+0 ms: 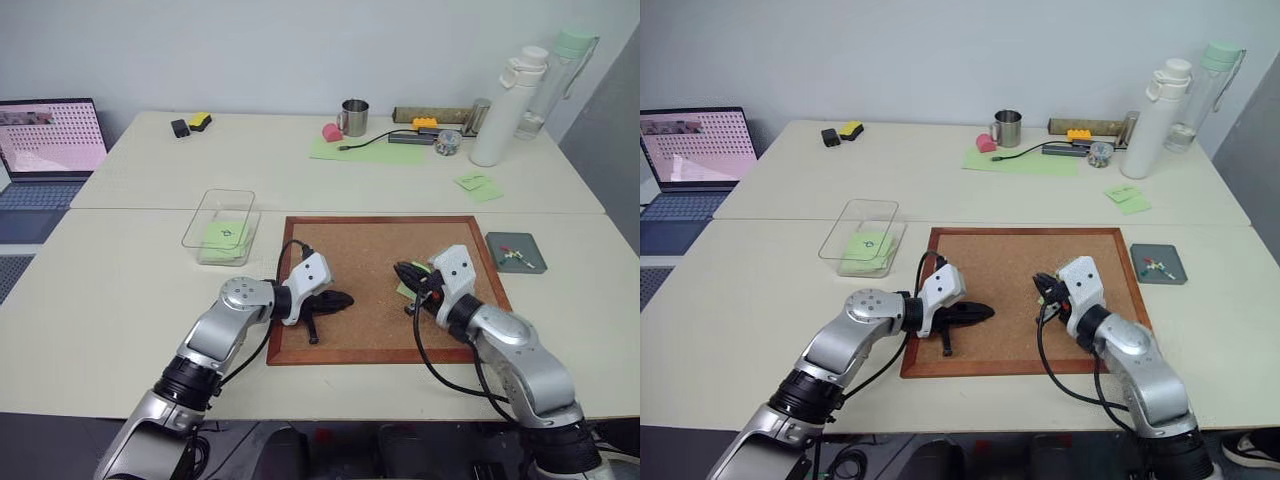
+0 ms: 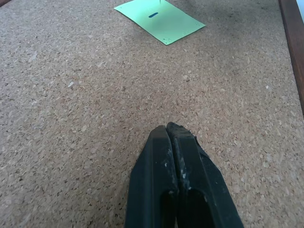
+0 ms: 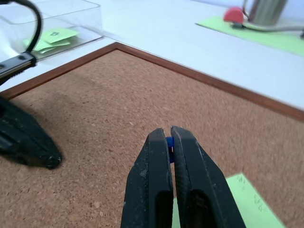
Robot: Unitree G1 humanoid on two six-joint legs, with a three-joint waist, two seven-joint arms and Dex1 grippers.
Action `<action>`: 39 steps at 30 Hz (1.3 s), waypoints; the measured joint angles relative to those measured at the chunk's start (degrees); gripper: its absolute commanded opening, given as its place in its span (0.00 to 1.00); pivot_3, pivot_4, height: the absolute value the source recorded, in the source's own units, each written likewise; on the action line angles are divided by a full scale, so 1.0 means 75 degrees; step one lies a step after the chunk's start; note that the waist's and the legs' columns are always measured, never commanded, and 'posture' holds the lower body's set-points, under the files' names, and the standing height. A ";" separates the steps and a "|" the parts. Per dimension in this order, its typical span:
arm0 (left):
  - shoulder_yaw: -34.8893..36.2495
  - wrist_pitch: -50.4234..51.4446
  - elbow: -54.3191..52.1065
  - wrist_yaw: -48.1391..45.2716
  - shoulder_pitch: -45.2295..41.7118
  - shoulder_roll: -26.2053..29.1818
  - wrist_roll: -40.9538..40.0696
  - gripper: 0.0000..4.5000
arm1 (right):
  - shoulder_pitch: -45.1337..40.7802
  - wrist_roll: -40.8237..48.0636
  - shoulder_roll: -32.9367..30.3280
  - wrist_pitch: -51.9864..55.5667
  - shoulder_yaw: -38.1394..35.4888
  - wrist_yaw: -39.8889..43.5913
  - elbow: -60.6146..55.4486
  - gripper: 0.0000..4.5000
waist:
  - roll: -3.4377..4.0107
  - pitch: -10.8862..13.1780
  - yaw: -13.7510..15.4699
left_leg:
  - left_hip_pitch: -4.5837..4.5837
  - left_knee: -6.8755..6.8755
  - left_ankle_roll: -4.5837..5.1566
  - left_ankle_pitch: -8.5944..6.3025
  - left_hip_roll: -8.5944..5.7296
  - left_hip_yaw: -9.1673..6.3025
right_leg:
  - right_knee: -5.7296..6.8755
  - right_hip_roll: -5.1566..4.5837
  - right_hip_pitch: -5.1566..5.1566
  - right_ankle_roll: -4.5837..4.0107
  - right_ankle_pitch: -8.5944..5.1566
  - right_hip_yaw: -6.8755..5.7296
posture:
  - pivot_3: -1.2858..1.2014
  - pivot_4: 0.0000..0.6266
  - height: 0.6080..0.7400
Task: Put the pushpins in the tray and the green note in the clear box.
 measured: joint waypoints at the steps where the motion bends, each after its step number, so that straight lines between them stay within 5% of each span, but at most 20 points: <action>1: 0.0089 0.0146 0.0035 0.0043 0.0000 -0.0114 -0.0117 0.08 | 0.0012 -0.0163 -0.0229 -0.0112 0.0120 0.0103 0.0001 0.00 | 0.0001 0.0002 0.0001 | -0.0002 0.0000 0.0000 0.0000 -0.0002 0.0002 | 0.0001 -0.0004 -0.0002 0.0000 0.0000 0.0001 | 0.52 0.24 1.00; 8: 0.1458 0.2033 0.0019 0.0184 -0.0580 -0.0556 -0.1812 0.35 | 0.0025 -0.0368 -0.0776 -0.0489 0.0028 0.0576 0.0001 0.00 | -0.0011 0.0008 0.0009 | -0.0033 0.0013 -0.0001 0.0001 -0.0004 -0.0019 | 0.0003 0.0003 -0.0020 0.0000 0.0000 -0.0019 | 0.52 0.24 1.00; 15: 0.1803 0.2882 -0.0118 0.0542 -0.0778 -0.0799 -0.2497 0.62 | 0.0029 -0.0089 -0.0675 -0.0360 -0.0349 0.0565 0.0001 0.00 | -0.0012 0.0010 0.0020 | -0.0039 0.0013 -0.0001 0.0001 -0.0001 -0.0021 | -0.0002 -0.0006 -0.0020 0.0000 0.0000 -0.0015 | 0.52 0.24 1.00; 21: 0.1484 0.2724 -0.0501 0.0610 -0.0839 -0.0741 -0.2410 0.62 | 0.0029 0.0279 -0.0506 0.0014 -0.0977 0.0384 0.0000 0.00 | -0.0011 0.0009 0.0023 | -0.0038 0.0013 -0.0002 0.0001 -0.0001 -0.0021 | -0.0002 -0.0006 -0.0019 0.0000 0.0000 -0.0010 | 0.52 0.24 1.00; 27: 0.0918 0.1768 -0.1057 0.0538 -0.0949 -0.0777 -0.1953 0.62 | -0.0334 0.1039 -0.0272 0.0840 -0.2676 -0.0395 0.0329 0.00 | -0.0012 0.0010 0.0056 | -0.0039 0.0015 -0.0002 0.0001 -0.0008 -0.0015 | -0.0003 -0.0015 -0.0016 -0.0001 0.0001 -0.0006 | 0.52 0.24 1.00; 33: 0.0236 0.0639 -0.1426 0.0574 -0.1672 -0.1330 -0.1446 0.62 | -0.1259 0.1266 -0.0840 0.1310 -0.3987 -0.0850 0.2354 0.00 | -0.0004 0.0006 0.0042 | -0.0033 0.0009 -0.0001 0.0001 -0.0015 -0.0004 | -0.0016 -0.0011 -0.0010 -0.0001 0.0001 0.0005 | 0.52 0.24 1.00; 39: -0.0117 0.0429 -0.1434 0.0516 -0.1628 -0.1351 -0.1267 0.62 | -0.1850 0.1260 -0.1037 0.1263 -0.4133 -0.0848 0.3902 0.00 | 0.0008 0.0005 -0.0028 | -0.0030 0.0000 -0.0002 0.0002 -0.0012 0.0001 | -0.0012 0.0010 -0.0018 -0.0002 0.0002 0.0018 | 0.52 0.24 1.00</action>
